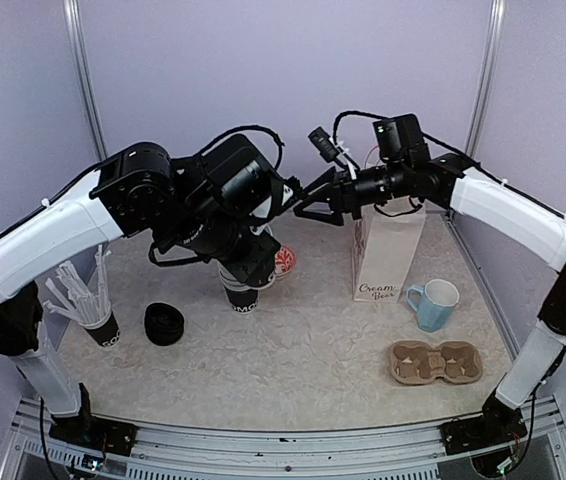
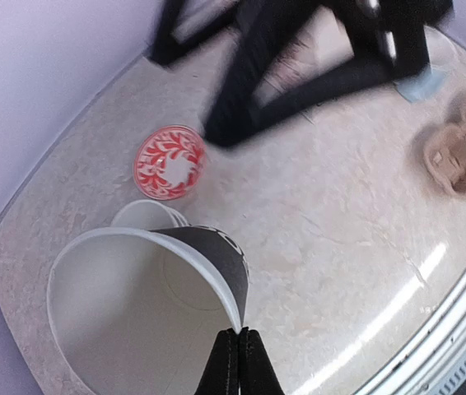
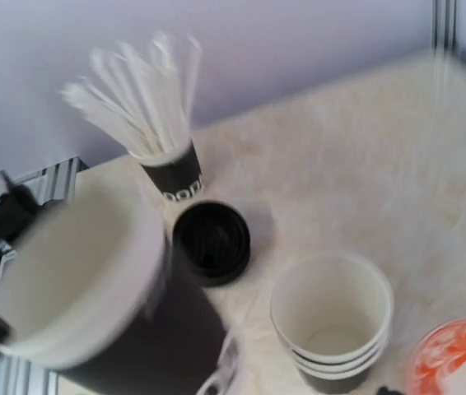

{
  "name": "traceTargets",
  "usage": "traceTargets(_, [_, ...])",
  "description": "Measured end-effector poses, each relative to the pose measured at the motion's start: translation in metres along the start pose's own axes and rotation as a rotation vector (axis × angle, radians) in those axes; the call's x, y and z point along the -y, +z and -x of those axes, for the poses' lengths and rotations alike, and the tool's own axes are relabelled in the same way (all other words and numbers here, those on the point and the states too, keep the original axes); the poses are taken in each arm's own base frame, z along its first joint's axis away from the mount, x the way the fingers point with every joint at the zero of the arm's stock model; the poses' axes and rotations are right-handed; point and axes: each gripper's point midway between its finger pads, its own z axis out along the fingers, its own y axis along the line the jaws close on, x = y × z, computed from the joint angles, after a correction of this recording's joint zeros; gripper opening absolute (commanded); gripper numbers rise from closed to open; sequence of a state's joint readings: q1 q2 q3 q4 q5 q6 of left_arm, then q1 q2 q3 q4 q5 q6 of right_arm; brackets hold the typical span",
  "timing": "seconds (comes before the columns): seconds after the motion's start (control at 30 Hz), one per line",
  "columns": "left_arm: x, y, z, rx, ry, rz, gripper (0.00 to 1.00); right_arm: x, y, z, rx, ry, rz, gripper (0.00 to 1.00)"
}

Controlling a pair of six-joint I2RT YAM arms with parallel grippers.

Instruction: Pack the takeout coffee

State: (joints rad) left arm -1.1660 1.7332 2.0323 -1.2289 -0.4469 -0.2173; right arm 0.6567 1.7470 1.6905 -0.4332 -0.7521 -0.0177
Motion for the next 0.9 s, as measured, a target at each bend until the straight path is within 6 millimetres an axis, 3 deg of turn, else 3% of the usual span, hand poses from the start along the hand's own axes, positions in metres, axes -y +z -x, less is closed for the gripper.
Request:
traceTargets(0.1, [0.036,-0.002,-0.017,-0.015,0.107,-0.063,0.0,-0.024,-0.05,0.019,0.059,-0.143,-0.003,0.69])
traceTargets(0.2, [0.057,0.013,-0.03,-0.038,0.167,-0.105,0.0,-0.04,-0.095,0.031,0.106,-0.264,-0.034,0.69])
traceTargets(0.33, [0.075,0.036,-0.037,-0.066,0.213,-0.142,0.0,-0.039,-0.134,0.018,0.119,-0.31,-0.074,0.69])
traceTargets(0.43, [0.091,0.057,-0.04,-0.083,0.247,-0.163,0.0,-0.027,-0.143,-0.005,0.097,-0.276,-0.09,0.69])
traceTargets(0.6, [0.111,0.095,-0.059,-0.155,0.311,-0.174,0.0,-0.018,-0.138,-0.039,0.049,-0.209,-0.069,0.69])
traceTargets(0.9, [0.126,0.132,-0.091,-0.24,0.347,-0.219,0.03,-0.022,-0.137,-0.04,0.054,-0.217,-0.047,0.69])
